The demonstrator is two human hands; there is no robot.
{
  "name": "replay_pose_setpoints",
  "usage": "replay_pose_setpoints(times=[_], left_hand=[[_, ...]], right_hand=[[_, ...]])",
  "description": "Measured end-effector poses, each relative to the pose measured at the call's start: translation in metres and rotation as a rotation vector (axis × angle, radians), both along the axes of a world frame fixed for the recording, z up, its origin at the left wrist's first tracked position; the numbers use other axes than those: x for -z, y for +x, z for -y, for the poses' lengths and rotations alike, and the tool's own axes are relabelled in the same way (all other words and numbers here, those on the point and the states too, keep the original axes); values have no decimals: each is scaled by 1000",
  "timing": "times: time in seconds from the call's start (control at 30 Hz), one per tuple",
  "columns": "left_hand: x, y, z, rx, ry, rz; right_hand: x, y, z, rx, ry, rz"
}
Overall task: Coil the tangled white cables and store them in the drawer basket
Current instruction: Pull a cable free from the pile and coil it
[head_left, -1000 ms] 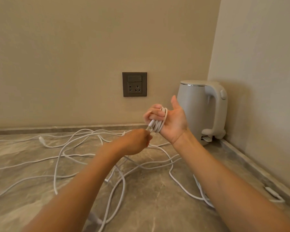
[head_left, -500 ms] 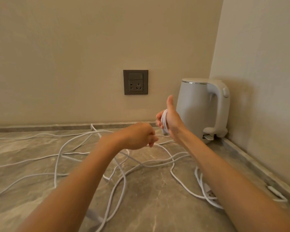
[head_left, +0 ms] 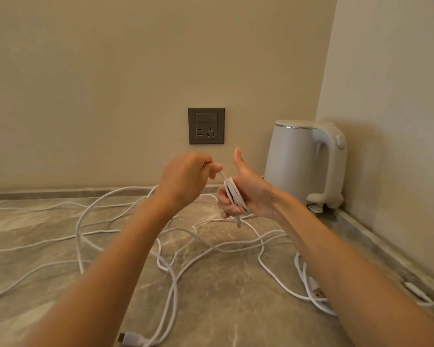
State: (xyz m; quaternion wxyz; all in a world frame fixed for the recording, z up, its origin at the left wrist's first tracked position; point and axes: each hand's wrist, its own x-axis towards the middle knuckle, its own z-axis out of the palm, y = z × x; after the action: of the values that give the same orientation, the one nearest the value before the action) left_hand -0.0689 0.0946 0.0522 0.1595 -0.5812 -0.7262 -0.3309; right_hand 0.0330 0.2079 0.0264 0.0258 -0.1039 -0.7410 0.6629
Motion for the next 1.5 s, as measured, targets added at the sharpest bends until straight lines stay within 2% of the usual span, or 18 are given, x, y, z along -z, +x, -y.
replay_pose_setpoints(times=[0.17, 0.37, 0.47, 0.53, 0.63, 0.73, 0.87, 1.03, 1.1, 1.2, 1.27, 1.37, 1.5], left_hand=[[5, -2, -3, -8, 51, 96], [16, 0, -10, 110, -88, 266], [23, 2, -11, 151, -279, 333], [29, 8, -15, 176, -386, 308], [34, 17, -19, 205, -523, 231], [35, 20, -19, 217, -663, 238], [30, 20, -15, 225, -784, 285], [18, 20, -12, 191, -591, 201], [16, 15, -11, 159, -473, 164], [14, 9, -8, 59, -379, 55], [13, 9, -8, -11, -354, -46], [13, 9, -8, -84, -304, -161], [12, 10, -7, -102, -197, -210]], right_hand=[[-3, 0, 11, -202, -414, -134], [-4, -9, 5, -483, -950, -403], [-5, -7, 2, -419, -1064, -535], [-8, -3, 1, -246, -1103, -591], [-10, 1, 0, 99, -1070, -673], [-11, 2, -3, 332, -991, -710], [-5, 1, -8, 601, -623, -620], [9, -7, -10, 733, 76, -299], [11, -8, -9, 725, 219, -216], [11, -9, -6, 643, 324, -110], [11, -11, -3, 513, 337, -34], [8, -8, -4, 305, 105, 51], [5, 3, -4, 119, -172, 4]])
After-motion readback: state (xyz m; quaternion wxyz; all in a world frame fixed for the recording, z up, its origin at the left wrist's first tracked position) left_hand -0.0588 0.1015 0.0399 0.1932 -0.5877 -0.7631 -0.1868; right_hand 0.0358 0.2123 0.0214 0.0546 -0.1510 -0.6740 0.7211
